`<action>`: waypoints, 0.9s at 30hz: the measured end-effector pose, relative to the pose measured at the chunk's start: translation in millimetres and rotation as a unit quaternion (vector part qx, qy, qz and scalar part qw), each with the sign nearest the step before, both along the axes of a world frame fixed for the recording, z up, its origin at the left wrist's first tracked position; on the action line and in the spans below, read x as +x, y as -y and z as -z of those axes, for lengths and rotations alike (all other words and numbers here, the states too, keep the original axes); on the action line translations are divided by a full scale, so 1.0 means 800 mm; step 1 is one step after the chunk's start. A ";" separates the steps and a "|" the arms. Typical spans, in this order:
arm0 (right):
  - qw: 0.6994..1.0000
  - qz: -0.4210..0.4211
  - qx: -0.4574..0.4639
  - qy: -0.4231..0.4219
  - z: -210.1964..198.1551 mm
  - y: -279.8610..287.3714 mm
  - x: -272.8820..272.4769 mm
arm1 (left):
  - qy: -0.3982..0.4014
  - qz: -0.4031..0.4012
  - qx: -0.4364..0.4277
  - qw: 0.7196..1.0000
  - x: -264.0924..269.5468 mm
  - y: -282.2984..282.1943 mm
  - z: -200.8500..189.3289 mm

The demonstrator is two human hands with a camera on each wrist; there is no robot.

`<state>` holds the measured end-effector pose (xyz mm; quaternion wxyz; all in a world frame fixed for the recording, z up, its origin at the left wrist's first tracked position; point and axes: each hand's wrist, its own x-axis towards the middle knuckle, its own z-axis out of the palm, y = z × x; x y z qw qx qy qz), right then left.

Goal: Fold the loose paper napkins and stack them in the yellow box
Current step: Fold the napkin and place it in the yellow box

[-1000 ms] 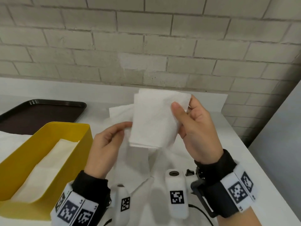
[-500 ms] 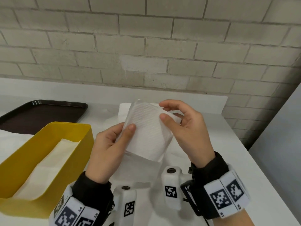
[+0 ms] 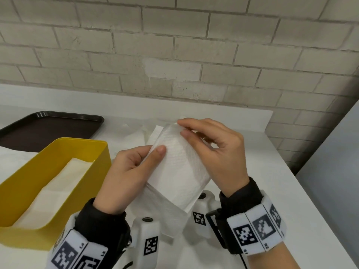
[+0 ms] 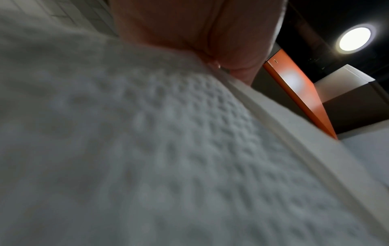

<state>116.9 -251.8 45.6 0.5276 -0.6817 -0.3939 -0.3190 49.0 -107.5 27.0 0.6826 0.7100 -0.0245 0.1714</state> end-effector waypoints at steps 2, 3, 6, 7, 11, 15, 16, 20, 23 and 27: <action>1.000 0.010 0.024 0.003 0.000 -0.001 -0.001 | -0.012 0.014 -0.011 1.000 -0.002 0.001 -0.002; 1.000 0.013 0.028 0.001 0.000 -0.001 -0.001 | -0.019 0.019 -0.021 0.999 -0.003 0.002 -0.003; 1.000 0.013 0.003 -0.014 0.001 -0.001 0.002 | -0.038 0.029 -0.056 0.997 -0.003 0.002 -0.003; 1.000 0.014 -0.010 -0.014 0.002 0.000 0.003 | -0.042 0.029 -0.063 0.997 -0.002 0.002 -0.003; 0.998 0.025 -0.049 0.016 0.002 0.000 0.003 | -0.059 0.031 -0.100 0.993 -0.002 0.003 -0.005; 0.998 0.018 -0.054 0.011 0.000 0.002 -0.001 | -0.087 0.031 -0.168 0.981 0.002 0.008 -0.007; 0.999 0.009 -0.047 -0.013 -0.001 0.002 -0.002 | -0.094 0.028 -0.175 0.980 0.003 0.008 -0.006; 0.997 -0.030 0.010 -0.074 -0.004 0.002 -0.004 | -0.112 0.031 -0.186 0.976 0.008 0.006 0.002; 0.993 -0.018 0.062 -0.095 -0.007 0.005 -0.005 | -0.099 0.047 -0.202 0.973 0.010 0.004 0.007; 0.992 -0.019 0.077 -0.099 -0.006 0.010 -0.003 | -0.072 0.058 -0.139 0.986 0.012 0.000 0.015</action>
